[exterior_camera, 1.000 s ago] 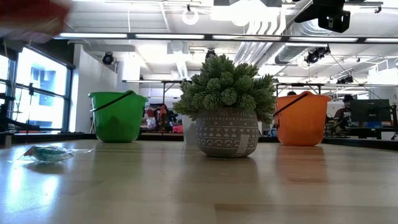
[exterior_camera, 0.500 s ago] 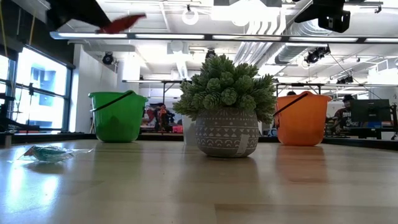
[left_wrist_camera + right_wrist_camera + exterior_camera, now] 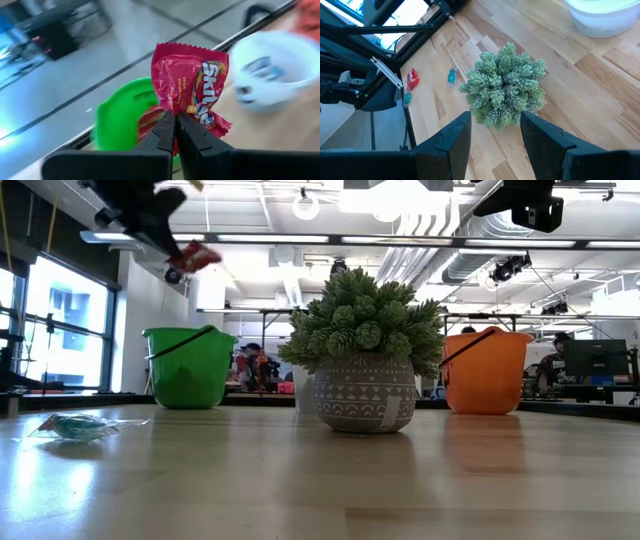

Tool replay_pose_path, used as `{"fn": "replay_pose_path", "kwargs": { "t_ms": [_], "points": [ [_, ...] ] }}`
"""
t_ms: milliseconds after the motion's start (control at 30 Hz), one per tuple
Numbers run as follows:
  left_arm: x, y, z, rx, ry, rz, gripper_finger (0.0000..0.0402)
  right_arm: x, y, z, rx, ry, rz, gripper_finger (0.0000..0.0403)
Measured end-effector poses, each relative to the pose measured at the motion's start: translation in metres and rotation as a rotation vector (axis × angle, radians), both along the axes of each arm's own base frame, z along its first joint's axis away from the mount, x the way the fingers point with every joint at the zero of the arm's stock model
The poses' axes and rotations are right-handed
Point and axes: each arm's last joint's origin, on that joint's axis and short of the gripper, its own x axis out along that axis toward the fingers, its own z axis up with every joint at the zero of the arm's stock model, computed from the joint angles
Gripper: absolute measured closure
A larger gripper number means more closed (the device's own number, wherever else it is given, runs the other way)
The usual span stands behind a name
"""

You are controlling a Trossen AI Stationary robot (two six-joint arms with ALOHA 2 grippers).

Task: Sort candy
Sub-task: Put the red candy into the green bucket

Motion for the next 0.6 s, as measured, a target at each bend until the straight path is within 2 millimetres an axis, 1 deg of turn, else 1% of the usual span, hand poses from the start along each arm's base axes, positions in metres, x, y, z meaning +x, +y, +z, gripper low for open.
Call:
{"fn": "replay_pose_path", "kwargs": {
  "t_ms": [100,300,467,600],
  "points": [
    [-0.005,0.012,-0.002,-0.012,0.038,0.07,0.0401,0.0,0.0,0.0,0.0,0.0,0.0,0.0237],
    [-0.011,0.03,-0.004,-0.011,0.084,0.186,0.0391,0.0,0.0,0.0,0.0,0.0,0.0,0.0237],
    [-0.012,0.041,-0.004,0.003,0.147,0.207,0.0374,0.0,0.0,0.0,0.0,0.0,0.0,0.0237],
    [-0.01,0.052,-0.001,0.002,0.13,0.218,0.0351,0.0,0.0,0.0,0.0,0.0,0.0,0.0237]
  ]
}}
